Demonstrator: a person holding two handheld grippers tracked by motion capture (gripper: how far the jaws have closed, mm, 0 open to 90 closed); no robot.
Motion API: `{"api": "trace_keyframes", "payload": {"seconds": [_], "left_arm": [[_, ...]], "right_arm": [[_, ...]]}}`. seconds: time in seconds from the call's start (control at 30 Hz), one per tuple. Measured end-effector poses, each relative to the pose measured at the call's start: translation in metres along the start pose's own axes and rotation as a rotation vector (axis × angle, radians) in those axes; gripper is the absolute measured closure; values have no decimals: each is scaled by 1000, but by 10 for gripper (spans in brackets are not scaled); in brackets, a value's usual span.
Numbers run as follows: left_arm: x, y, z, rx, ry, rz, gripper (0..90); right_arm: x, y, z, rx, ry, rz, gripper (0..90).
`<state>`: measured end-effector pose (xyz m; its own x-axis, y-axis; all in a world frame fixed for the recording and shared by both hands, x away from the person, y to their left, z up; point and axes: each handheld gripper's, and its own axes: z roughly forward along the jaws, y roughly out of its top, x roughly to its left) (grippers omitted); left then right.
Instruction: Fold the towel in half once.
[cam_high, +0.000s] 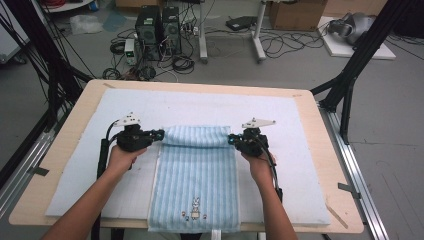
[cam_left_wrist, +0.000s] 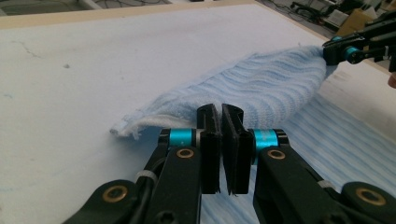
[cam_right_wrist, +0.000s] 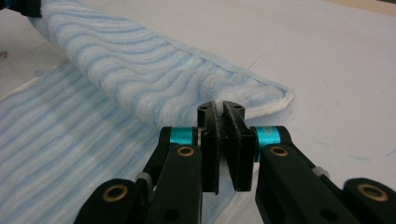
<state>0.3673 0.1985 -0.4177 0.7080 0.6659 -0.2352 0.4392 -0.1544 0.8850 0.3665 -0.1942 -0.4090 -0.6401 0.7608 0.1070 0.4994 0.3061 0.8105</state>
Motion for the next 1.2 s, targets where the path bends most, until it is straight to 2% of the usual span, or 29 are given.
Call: {"api": "trace_keyframes", "payload": {"seconds": [0.1,0.3,0.33,0.4,0.47,0.57,0.63,0.67,0.8,0.93,1.03,1.07,1.1,1.13,1.17,1.2], "left_arm": [[-5,-9,-6,11,-15,6,851],[-14,-25,-8,66,-48,18,838],[-14,-26,-8,66,-33,11,799],[-10,-24,-8,46,17,-13,596],[-4,-21,-9,13,54,-50,492],[5,-13,-5,5,89,-59,448],[12,-7,2,15,103,-67,447],[15,-4,6,13,114,-75,445],[22,3,26,55,131,-89,441],[24,1,45,126,150,-77,436],[22,-6,55,177,160,-54,428],[21,-6,56,177,168,-41,422],[20,-5,57,183,175,-23,434],[19,-6,56,189,188,7,475],[20,-5,55,198,195,30,571],[22,-5,54,196,180,14,676]], "right_arm": [[7,-8,-7,12,11,-9,852],[17,-26,-11,94,15,-28,843],[17,-28,-12,102,17,-27,827],[16,-28,-15,88,7,-11,746],[11,-25,-18,51,-20,34,658],[3,-18,-17,28,-55,65,609],[-2,-13,-11,28,-79,88,574],[-5,-11,-7,37,-85,100,563],[-14,-2,15,81,-118,132,523],[-16,6,38,137,-134,126,512],[-14,6,54,216,-158,82,551],[-13,6,57,213,-169,68,582],[-13,7,57,210,-168,60,670],[-12,7,57,209,-152,52,735],[-11,7,58,212,-150,30,813],[-9,8,58,216,-145,9,838]]}}
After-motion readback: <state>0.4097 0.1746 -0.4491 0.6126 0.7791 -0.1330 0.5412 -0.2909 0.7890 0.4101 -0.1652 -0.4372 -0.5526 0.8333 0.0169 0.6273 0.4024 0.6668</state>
